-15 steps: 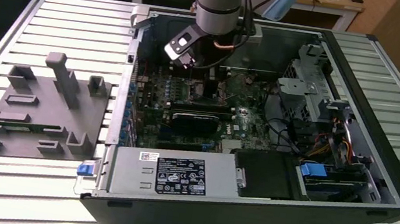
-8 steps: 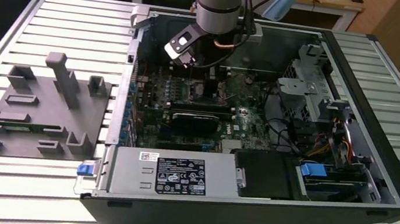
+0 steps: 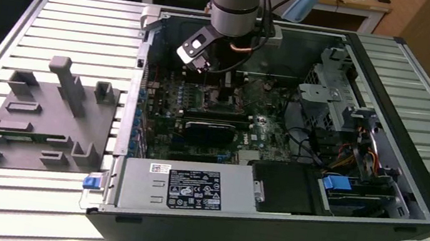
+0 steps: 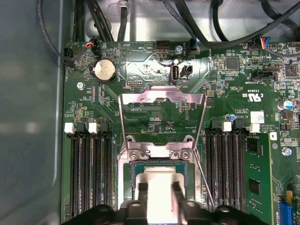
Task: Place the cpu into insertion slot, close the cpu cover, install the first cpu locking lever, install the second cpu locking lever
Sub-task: 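Place the cpu into insertion slot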
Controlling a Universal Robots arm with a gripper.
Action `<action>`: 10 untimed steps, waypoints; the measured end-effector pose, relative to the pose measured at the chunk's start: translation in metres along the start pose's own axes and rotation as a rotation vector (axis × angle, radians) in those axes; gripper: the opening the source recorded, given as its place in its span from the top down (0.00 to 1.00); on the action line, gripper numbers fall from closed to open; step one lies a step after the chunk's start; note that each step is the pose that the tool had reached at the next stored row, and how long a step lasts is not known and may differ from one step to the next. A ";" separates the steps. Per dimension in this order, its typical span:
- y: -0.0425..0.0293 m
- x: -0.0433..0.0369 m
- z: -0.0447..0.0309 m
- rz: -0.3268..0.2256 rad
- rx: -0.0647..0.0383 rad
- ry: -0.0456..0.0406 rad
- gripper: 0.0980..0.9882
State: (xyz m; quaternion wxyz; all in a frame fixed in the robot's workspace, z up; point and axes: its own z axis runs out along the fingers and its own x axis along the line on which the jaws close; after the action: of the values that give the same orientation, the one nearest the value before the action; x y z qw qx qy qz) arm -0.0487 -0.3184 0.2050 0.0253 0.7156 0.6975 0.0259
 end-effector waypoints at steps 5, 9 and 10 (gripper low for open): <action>0.0000 0.0000 -0.0001 0.000 0.000 0.0000 0.97; 0.0000 0.0000 -0.0001 0.000 0.000 -0.0001 1.00; 0.0000 0.0000 -0.0001 0.000 0.000 0.0000 1.00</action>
State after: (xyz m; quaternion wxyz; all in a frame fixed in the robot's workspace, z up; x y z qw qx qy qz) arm -0.0488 -0.3184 0.2051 0.0254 0.7156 0.6975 0.0259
